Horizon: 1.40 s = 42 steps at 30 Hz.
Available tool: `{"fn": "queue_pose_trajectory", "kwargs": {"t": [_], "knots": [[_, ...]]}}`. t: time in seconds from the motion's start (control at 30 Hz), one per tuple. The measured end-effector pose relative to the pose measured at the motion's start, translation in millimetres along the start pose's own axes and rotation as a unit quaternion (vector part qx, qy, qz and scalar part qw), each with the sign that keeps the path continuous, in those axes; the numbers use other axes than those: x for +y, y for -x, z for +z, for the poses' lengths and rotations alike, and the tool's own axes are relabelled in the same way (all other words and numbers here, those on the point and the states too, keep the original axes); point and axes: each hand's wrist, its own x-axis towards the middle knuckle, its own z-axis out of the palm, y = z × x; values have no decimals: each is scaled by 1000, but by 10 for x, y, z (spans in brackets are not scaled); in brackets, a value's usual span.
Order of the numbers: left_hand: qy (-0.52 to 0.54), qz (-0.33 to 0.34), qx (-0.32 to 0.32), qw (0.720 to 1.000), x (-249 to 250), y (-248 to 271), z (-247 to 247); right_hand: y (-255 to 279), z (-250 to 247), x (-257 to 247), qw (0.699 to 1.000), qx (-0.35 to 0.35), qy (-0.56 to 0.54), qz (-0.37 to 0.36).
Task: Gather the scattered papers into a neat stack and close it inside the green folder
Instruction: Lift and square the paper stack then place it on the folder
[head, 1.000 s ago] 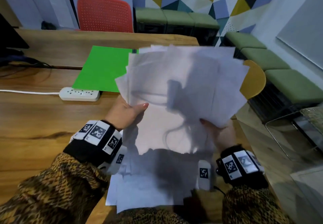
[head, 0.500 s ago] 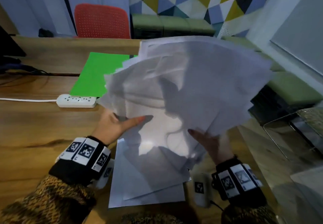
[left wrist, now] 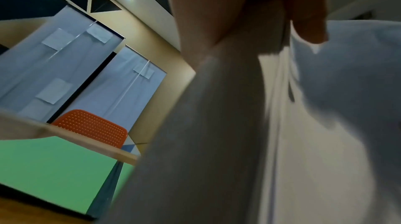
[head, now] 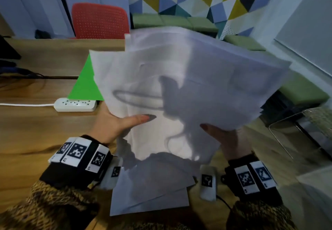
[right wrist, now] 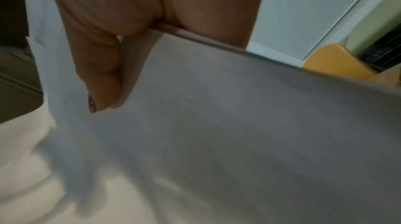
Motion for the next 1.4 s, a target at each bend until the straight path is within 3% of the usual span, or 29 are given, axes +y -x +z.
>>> {"fn": "queue_pose_trajectory", "kwargs": {"t": [0.03,0.1,0.2,0.3,0.4,0.43,0.6,0.67,0.73,0.8,0.87,0.93,0.97,1.03,1.13,1.3,1.4], "knots": [[1,-1,20,1000,11,-9,-37,2,-1,-37,1000,-13,-12,9],[3,12,39,999,2,3,-111,28,-63,-25,1000,24,-10,6],[-24,-11,2,1000,-8,85,-124,84,-129,61,998,-5,-12,65],[-32,-44,-41,998,30,125,-7,99,-68,24,999,-13,-2,52],[-23,-13,-16,1000,98,72,32,60,-125,17,1000,11,29,1],[-27,-3,-1,1000,118,37,29,66,-107,0,1000,2,-3,9],[-15,-28,21,999,-130,33,34,155,19,237,994,-48,42,86],[-21,-34,24,999,-204,36,100,146,56,299,997,-12,26,78],[-22,-32,29,999,-211,-24,144,119,40,324,997,70,24,18],[35,-52,72,995,-271,-126,69,80,-17,337,991,121,41,-28],[92,-112,147,978,-451,-182,-81,59,-80,334,989,135,43,-49],[-18,-214,230,949,-817,-147,-297,44,-144,299,986,151,28,-68],[-86,-288,241,923,-1020,-90,-384,51,-149,266,984,164,21,-67],[-203,-422,177,865,-1314,54,-402,59,-205,289,984,167,10,-62],[-369,-483,102,787,-1417,187,-250,86,-330,363,987,155,31,-40],[-375,-480,105,786,-1436,138,-52,152,-347,402,985,158,72,-10],[-319,-471,140,810,-1515,117,-77,162,-368,422,984,160,76,4]]}}
